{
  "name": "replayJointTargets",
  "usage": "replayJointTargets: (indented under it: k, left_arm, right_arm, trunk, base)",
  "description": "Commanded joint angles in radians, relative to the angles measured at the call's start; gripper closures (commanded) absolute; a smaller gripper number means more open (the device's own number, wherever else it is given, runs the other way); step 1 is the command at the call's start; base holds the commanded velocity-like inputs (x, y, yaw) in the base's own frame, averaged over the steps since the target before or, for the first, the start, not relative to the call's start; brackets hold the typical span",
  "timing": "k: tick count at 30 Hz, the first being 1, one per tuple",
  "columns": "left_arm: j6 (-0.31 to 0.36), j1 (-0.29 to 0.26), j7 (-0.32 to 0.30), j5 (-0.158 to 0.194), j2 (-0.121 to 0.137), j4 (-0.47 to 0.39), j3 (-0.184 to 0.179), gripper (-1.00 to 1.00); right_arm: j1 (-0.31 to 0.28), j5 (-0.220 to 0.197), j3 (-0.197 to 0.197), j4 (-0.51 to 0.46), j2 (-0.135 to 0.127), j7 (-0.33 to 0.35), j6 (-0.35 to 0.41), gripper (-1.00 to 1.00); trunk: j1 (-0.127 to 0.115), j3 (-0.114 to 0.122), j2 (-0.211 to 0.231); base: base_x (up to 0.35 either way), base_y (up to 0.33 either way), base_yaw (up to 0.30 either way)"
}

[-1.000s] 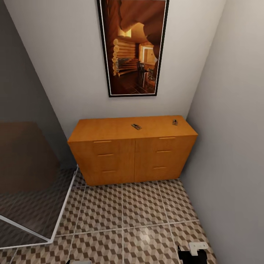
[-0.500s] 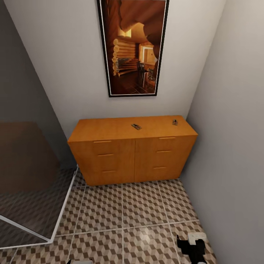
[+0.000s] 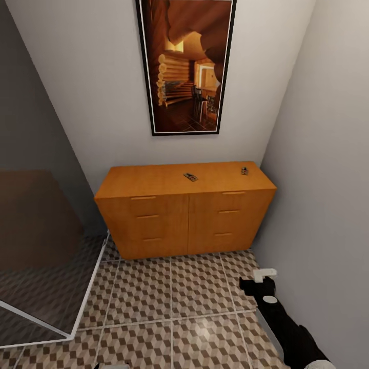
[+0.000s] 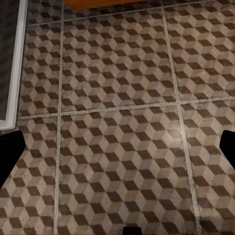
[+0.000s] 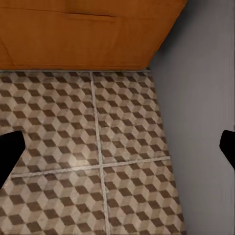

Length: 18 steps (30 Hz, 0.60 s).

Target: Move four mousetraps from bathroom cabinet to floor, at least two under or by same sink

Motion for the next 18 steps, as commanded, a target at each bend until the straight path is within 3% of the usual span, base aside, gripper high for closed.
replayJointTargets:
  k: [1,10,18]
  left_arm:
    - [-0.006,-0.002,0.008,-0.001,-0.001,0.004,-0.008,-1.00]
    - [-0.005,-0.001,0.008,0.000,0.000,0.004,-0.008,-1.00]
    - [-0.005,-0.001,0.007,0.000,0.000,0.004,-0.008,-1.00]
  right_arm:
    - [-0.001,-0.011,0.006,-0.039,-0.003,-0.011,0.035,-1.00]
    - [-0.017,-0.011,0.003,-0.342,-0.008,-0.058,0.285,-1.00]
    - [-0.131,-0.012,0.001,-0.446,-0.008,-0.114,0.419,-1.00]
  trunk:
    - [0.001,-0.002,-0.002]
    - [0.001,-0.002,-0.002]
    - [0.001,-0.002,-0.002]
  base:
    - [0.000,0.000,0.000]
    - [0.000,0.000,0.000]
    - [0.000,0.000,0.000]
